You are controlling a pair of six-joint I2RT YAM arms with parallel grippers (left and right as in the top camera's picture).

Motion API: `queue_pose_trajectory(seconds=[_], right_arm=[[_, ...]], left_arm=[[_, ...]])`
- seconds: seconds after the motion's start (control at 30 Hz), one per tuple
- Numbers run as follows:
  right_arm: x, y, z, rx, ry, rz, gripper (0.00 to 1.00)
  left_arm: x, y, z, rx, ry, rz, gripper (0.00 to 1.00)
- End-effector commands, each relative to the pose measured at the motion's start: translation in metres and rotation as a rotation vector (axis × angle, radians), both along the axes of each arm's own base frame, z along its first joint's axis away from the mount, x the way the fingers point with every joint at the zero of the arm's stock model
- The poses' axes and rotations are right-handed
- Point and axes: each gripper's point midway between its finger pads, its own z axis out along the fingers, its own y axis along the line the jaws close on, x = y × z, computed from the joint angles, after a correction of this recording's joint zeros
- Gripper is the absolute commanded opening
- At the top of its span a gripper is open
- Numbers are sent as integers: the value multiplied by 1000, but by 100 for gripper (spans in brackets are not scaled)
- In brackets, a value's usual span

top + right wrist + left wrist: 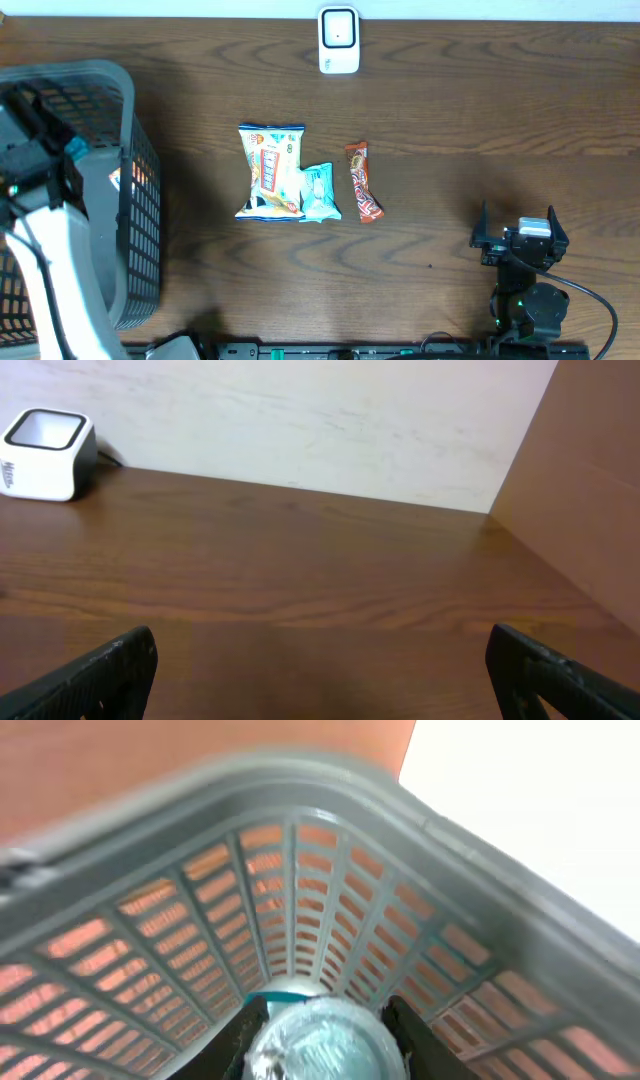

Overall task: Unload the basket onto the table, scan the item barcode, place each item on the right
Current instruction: 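Move the left gripper into the basket and grasp the teal mouthwash bottle, then lift the mouthwash bottle out and set it between wipes and chocolate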

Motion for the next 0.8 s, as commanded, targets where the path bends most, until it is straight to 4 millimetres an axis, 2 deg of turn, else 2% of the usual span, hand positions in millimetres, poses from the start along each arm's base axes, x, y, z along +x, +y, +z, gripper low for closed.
queue_pose_trajectory(seconds=[0.0,0.27,0.37,0.57,0.77], right_arm=[[-1,-2,0,-7,1,-11,99],[-1,-2,0,-7,1,-11,99],[-1,-2,0,-7,1,-11,99],[-1,-2,0,-7,1,-11,99],[-1,-2,0,-7,1,-11,99]], left_arm=[[-17,-6,39,26,-117,26,32],[-47,-46,106,65,-327,-87,32],[-55,-73,129,53,-423,-175,32],[-43,-123,142,-86,-539,-366,32],[-19,-171,139,-216,-564,-514,32]])
